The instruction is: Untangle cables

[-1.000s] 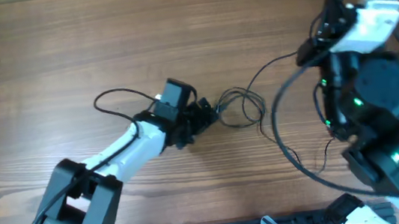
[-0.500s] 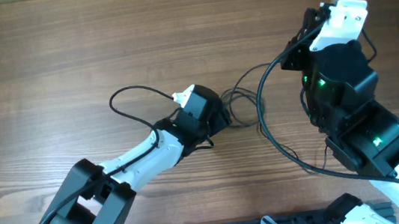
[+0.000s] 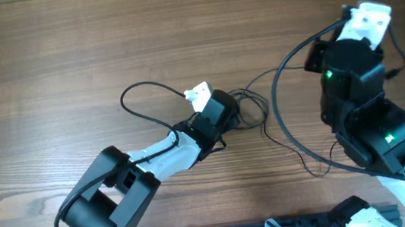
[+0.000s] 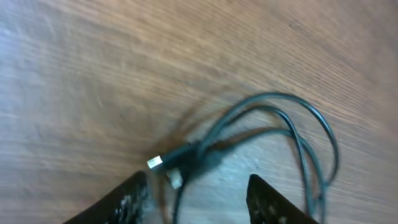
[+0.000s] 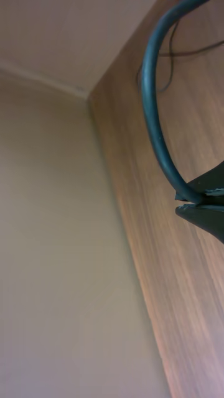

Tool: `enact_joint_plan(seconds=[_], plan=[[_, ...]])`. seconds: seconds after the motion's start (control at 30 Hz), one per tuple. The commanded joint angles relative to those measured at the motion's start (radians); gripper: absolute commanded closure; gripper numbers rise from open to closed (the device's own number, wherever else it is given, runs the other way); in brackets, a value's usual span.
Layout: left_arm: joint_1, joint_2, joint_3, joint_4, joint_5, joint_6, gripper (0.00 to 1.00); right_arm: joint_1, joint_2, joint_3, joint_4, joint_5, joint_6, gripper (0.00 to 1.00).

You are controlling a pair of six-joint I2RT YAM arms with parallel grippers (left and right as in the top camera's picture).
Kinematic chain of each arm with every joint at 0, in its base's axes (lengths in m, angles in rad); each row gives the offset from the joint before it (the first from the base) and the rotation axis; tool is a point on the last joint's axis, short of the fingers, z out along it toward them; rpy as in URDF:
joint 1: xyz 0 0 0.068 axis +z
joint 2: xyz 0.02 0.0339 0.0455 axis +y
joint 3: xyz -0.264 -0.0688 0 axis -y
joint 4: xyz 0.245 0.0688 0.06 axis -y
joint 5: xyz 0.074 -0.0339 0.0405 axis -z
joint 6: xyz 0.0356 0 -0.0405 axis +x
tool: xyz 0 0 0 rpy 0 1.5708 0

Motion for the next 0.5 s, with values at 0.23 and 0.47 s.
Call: enact_joint_plan(seconds=[0.23,0.47], plan=[[0.002,0.054,-0.027,-0.021,-0.138,0.35,0.52,-0.042,-0.023,0.016,-0.016,0.006,0.031,0.96],[-0.055,0.101,-0.027,-0.023,-0.114,0.358,0.49,-0.042,-0.023,0.016,-0.016,0.006,0.031,0.96]])
